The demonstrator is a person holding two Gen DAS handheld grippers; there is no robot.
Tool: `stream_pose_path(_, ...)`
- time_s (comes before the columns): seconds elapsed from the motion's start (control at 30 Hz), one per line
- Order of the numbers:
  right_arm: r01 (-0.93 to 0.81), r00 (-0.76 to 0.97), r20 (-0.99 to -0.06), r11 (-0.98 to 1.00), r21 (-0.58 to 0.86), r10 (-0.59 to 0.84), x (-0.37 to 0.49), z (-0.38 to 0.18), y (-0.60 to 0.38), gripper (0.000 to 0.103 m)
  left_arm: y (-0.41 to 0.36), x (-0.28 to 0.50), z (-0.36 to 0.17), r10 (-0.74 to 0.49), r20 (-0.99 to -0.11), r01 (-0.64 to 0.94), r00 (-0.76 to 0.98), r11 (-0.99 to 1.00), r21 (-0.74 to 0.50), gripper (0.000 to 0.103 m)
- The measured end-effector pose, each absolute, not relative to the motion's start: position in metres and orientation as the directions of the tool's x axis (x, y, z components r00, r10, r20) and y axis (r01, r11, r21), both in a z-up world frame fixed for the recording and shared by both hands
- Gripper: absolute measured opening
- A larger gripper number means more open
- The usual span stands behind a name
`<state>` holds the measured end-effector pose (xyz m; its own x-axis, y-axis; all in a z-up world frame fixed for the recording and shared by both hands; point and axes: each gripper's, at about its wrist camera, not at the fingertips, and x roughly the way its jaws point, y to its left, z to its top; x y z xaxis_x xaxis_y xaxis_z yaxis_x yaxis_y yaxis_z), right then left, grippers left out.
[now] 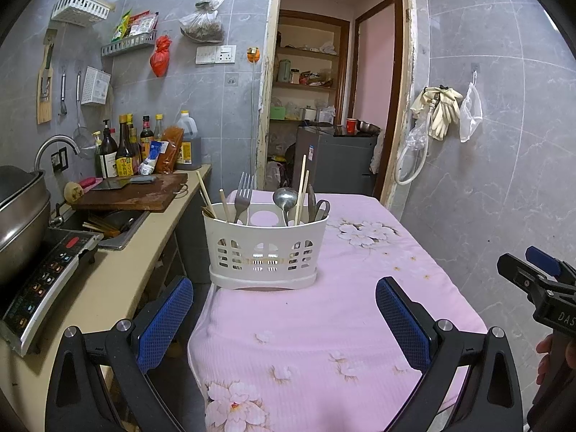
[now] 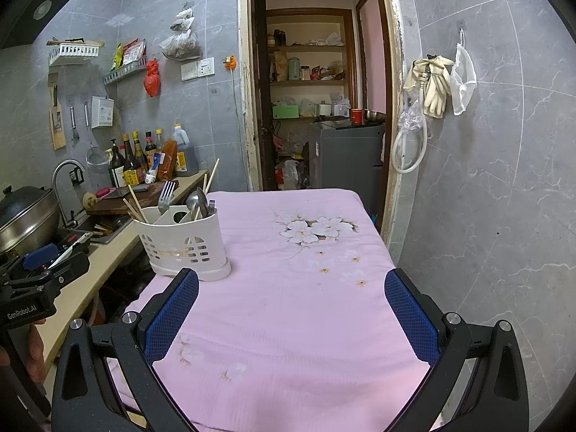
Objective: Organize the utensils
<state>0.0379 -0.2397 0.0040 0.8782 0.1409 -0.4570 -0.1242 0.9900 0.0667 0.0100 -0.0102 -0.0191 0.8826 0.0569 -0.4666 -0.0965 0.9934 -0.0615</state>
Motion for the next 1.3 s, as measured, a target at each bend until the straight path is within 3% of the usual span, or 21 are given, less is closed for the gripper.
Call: stream_pose_path(1.3,-0.123,0.878,-0.458,0.990,0.066,0.140,0.0331,0.0082,-0.2389,0.102,-0.0119,0.0090,-0.0157,0.062,-0.459,-0.100,0.886,0.993,-0.059,0.102)
